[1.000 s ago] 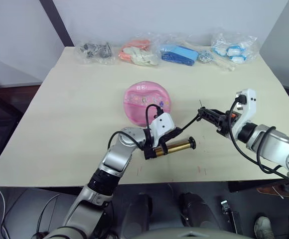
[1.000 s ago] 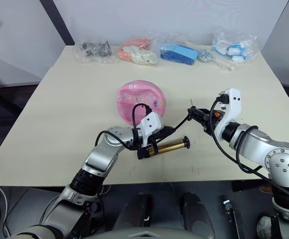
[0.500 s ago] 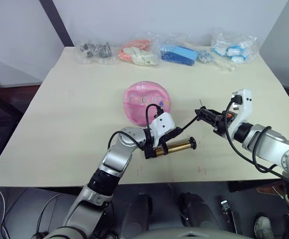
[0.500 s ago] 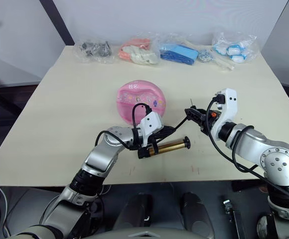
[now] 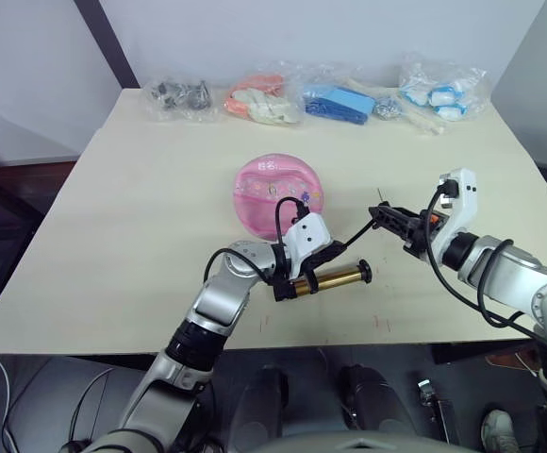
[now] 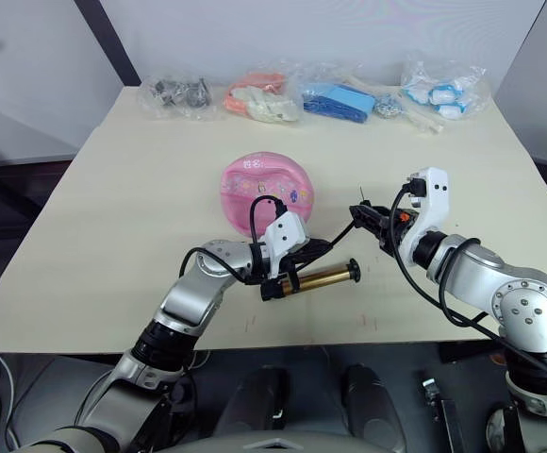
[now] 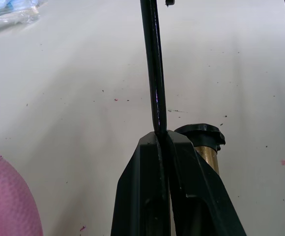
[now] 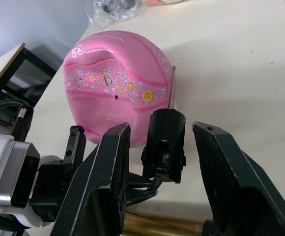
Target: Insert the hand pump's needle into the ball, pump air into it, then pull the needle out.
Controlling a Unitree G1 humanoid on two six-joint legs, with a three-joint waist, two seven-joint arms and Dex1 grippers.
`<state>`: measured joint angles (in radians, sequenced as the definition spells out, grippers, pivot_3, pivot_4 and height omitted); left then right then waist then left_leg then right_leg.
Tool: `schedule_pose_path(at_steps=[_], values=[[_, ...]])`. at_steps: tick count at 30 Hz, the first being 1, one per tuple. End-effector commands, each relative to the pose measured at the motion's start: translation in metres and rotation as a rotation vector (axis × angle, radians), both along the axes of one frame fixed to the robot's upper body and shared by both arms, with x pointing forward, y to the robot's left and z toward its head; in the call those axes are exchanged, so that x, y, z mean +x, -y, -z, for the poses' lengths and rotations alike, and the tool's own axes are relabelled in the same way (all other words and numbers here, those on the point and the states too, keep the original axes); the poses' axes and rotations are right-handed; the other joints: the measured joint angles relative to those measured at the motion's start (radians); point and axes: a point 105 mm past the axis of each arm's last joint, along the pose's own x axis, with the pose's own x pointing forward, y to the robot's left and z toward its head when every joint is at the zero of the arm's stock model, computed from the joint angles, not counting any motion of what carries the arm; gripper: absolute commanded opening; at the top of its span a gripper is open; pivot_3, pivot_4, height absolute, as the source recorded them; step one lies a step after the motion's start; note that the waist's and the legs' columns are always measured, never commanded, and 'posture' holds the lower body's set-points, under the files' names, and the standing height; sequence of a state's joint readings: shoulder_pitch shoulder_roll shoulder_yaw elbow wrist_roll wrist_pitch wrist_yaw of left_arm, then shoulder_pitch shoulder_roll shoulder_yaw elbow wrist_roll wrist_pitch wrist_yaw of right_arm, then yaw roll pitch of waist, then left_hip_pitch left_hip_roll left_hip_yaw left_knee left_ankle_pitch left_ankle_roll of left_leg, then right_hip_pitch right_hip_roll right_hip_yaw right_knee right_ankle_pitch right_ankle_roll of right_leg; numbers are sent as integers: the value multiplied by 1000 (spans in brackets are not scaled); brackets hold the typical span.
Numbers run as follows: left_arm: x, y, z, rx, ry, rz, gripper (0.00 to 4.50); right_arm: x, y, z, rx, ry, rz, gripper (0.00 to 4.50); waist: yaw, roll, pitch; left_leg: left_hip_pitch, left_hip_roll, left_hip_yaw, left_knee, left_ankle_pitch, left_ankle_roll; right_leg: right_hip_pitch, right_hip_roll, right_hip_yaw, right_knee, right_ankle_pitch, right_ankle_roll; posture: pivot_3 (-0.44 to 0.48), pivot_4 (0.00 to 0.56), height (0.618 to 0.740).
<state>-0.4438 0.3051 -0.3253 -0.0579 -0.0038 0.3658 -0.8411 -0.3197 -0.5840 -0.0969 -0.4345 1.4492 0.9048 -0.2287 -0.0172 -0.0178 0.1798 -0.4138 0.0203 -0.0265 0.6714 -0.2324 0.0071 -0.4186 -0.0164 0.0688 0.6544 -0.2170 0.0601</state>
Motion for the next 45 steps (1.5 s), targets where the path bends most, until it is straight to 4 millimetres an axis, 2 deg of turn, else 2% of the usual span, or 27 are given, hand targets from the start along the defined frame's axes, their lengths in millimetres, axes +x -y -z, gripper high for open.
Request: schedule_pose_path(at_steps=[1,7,10,13,14,15,21,23,27,33,35,38,45], values=[[-6,6,-14,-33,45,32,0,-1,4,-14,24,57,18,343,0,0,0,0,0,0,0,0,0,0,0,0,0,0,0,0,150,740],[-5,5,-15,-31,54,31,0,0,2,-15,28,56,15,343,0,0,0,0,0,0,0,0,0,0,0,0,0,0,0,0,150,740],[-4,4,-20,-87,35,20,0,2,2,-16,25,58,18,343,0,0,0,0,0,0,0,0,0,0,0,0,0,0,0,0,150,740],[-6,1,-28,-136,-9,25,1017,4,2,-17,1,61,26,343,0,0,0,-1,0,0,0,0,0,-1,0,0,-1,0,0,0,150,740],[-8,-2,-33,-151,-24,33,1458,6,4,-17,-8,59,37,343,-1,0,0,-1,0,0,0,0,0,-1,0,0,-1,0,0,0,150,740],[-10,-6,-37,-165,-41,40,2196,7,4,-17,-16,54,44,343,-1,0,0,-1,1,0,0,0,0,-1,0,0,-1,0,0,0,150,740],[-23,-43,-58,-166,-112,36,4402,1,-6,-15,-225,55,-78,343,-13,1,1,-1,1,1,-2,0,0,-3,0,0,0,-1,-1,0,150,740],[-27,-64,-66,-142,-135,8,4402,-3,-9,-16,-324,29,-134,343,-21,1,1,-1,1,1,-2,0,0,-3,0,0,0,-2,-3,0,150,740],[-33,-90,-73,-104,-162,-39,4402,-3,-19,-33,-224,-8,-193,343,-25,0,1,-2,2,1,-2,0,0,-4,1,0,0,-3,-4,0,150,740],[-25,-124,-88,-134,-139,-134,4402,-4,-34,-35,-138,-115,-238,343,-24,-1,2,-2,1,1,-3,0,0,-4,0,0,-2,-3,-4,0,150,740],[-20,-142,-91,-104,-144,-181,4402,-3,-42,-36,-102,-145,-247,343,-26,-1,2,-2,1,1,-3,0,0,-4,0,0,-2,-3,-4,0,150,740],[-5,-166,-106,-68,-116,-262,4402,1,-63,-40,-44,-186,-286,343,-29,-2,2,-2,3,2,-4,0,0,-6,2,1,0,-3,-5,0,150,740],[28,-200,-116,-24,-137,-386,4402,8,-103,-38,8,-269,-344,343,-25,-3,2,-4,2,2,-4,0,0,-9,1,1,2,-2,-6,0,150,740]])
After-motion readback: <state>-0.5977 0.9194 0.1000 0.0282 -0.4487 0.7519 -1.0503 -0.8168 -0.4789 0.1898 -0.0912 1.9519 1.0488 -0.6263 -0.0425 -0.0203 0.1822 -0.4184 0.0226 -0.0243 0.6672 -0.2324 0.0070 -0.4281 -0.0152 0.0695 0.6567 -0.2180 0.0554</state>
